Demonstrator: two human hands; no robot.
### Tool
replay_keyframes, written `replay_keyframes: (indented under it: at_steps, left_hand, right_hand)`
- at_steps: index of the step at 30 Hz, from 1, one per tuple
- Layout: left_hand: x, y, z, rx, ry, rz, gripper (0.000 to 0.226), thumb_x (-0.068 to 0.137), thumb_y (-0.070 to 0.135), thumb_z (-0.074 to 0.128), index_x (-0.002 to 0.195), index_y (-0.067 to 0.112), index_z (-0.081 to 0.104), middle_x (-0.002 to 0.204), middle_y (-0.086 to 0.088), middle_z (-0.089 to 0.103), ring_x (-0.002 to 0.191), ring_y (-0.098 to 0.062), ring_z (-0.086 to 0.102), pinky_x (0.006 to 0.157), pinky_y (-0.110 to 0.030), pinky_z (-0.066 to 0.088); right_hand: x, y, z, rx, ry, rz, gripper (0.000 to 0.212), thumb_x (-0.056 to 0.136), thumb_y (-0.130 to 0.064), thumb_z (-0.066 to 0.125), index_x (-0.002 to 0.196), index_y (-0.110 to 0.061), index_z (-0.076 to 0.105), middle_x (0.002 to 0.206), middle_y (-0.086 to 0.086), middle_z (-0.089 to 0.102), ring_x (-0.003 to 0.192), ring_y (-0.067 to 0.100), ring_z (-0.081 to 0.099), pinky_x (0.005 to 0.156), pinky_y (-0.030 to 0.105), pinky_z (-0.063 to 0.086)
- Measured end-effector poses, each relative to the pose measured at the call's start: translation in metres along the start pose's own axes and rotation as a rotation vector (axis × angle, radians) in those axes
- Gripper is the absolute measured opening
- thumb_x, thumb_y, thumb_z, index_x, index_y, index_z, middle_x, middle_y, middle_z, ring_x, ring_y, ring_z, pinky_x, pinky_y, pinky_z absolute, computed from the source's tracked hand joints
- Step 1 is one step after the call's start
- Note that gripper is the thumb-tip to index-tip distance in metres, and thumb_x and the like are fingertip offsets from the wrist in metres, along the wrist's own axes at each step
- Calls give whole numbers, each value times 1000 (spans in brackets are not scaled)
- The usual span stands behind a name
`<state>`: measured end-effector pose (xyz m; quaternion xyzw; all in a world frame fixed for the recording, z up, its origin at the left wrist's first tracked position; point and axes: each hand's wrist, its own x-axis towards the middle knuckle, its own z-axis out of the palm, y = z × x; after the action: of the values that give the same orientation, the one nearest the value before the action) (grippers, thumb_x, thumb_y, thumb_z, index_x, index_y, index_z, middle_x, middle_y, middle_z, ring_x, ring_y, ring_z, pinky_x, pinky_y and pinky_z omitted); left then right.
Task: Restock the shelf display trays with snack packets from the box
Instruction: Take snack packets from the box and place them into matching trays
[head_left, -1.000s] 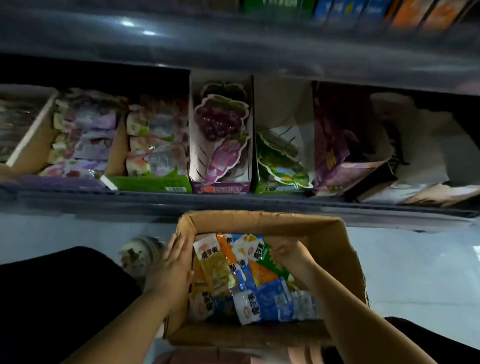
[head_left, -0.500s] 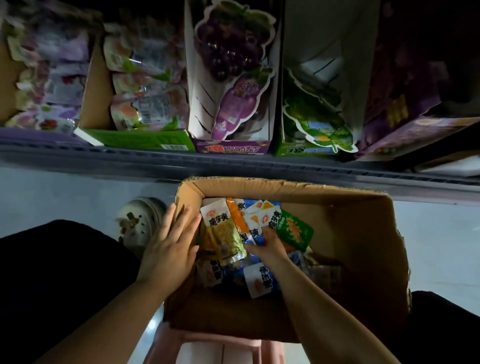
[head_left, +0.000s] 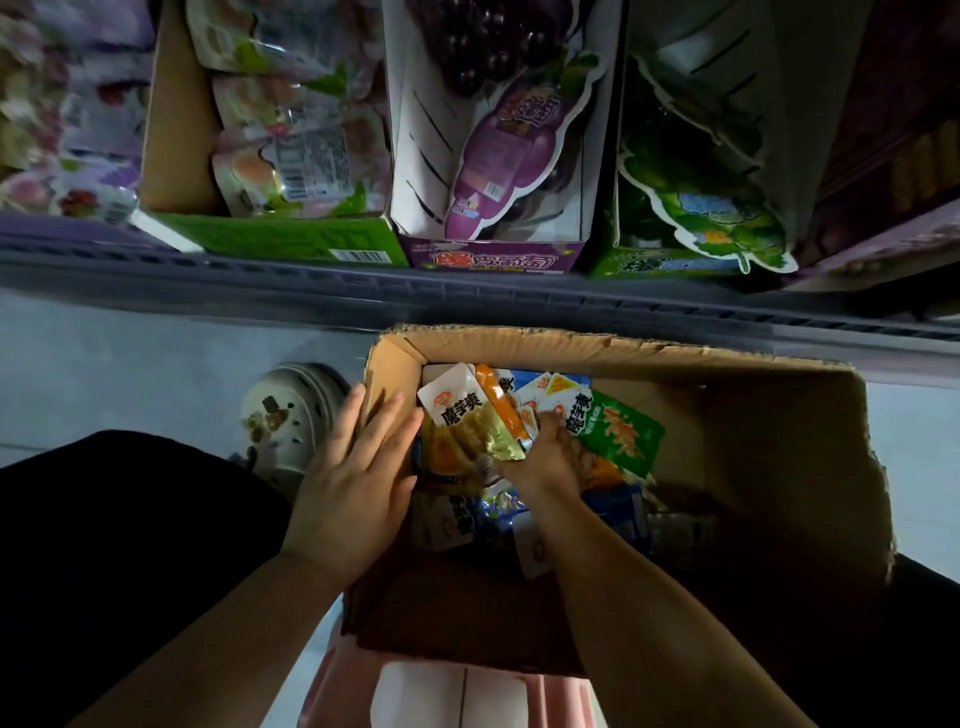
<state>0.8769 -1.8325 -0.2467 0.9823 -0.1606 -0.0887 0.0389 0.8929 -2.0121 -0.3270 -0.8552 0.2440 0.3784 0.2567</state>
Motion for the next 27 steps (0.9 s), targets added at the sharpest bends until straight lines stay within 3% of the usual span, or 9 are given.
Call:
replay_keyframes:
  at_steps: [4, 7, 10, 14, 17, 19, 22, 25, 27]
  left_hand:
    - [-1, 1, 1, 1, 11, 9, 53, 79, 33, 36, 127, 13, 36, 127, -14, 56, 126, -34, 27, 94, -49, 30]
    - [-1, 0, 2, -1, 15, 14, 54, 78, 34, 36, 127, 13, 37, 126, -14, 57, 126, -34, 27, 94, -49, 31]
    - [-1, 0, 0, 18, -6, 17, 55, 77, 36, 36, 127, 13, 36, 127, -14, 56, 126, -34, 28, 93, -48, 31]
    - [0, 0, -6, 16, -38, 21, 57, 77, 38, 36, 127, 13, 37, 126, -13, 57, 125, -33, 29, 89, -47, 41]
    - [1, 2, -13, -16, -134, 13, 63, 75, 35, 61, 129, 12, 38, 127, -15, 56, 126, -32, 26, 87, -49, 44]
    - [2, 7, -21, -27, -214, -25, 75, 78, 32, 67, 140, 11, 29, 144, -16, 37, 138, -28, 5, 102, -48, 32]
    - [0, 14, -38, -76, -330, -110, 67, 95, 36, 37, 146, 21, -4, 155, -3, -10, 136, -18, -25, 115, -36, -1]
    - [-3, 23, -58, -100, -313, -184, 66, 96, 31, 36, 146, 22, -6, 155, -1, -11, 141, -19, -16, 114, -36, -4]
    - [-4, 31, -73, -131, -287, -217, 63, 96, 35, 36, 146, 22, 1, 155, -1, -5, 142, -18, -11, 114, -36, -3]
  right_hand:
    - [3, 1, -1, 227, -62, 35, 57, 77, -24, 71, 125, -10, 43, 126, 12, 53, 115, 30, 50, 94, 34, 43]
    - [0, -1, -9, 314, -112, 50, 46, 83, -15, 64, 124, -5, 46, 118, 13, 57, 103, 30, 57, 74, 28, 44]
    - [-3, -1, -12, 407, -118, 70, 48, 85, -13, 62, 129, -4, 46, 120, 13, 57, 96, 25, 56, 73, 26, 43]
    - [-17, 1, -27, 449, -123, 72, 52, 87, -12, 61, 133, -1, 42, 134, 14, 49, 117, 28, 51, 88, 29, 43]
    - [-30, 6, -46, 435, -107, 48, 45, 84, -13, 63, 127, -5, 50, 124, 13, 57, 107, 26, 57, 79, 26, 45]
    - [-41, 8, -61, 391, -86, 5, 34, 82, -13, 64, 115, -6, 59, 112, 12, 64, 98, 24, 61, 73, 24, 46]
    - [-63, 11, -84, 404, -55, -67, 27, 80, -10, 66, 107, -7, 63, 103, 11, 67, 83, 18, 60, 58, 19, 44]
    - [-92, 11, -103, 506, -21, -152, 27, 78, -6, 67, 104, -6, 64, 92, 9, 66, 75, 17, 60, 58, 21, 46]
    - [-110, 12, -115, 571, 19, -204, 22, 76, -4, 68, 98, -5, 66, 96, 15, 68, 79, 21, 60, 69, 29, 49]
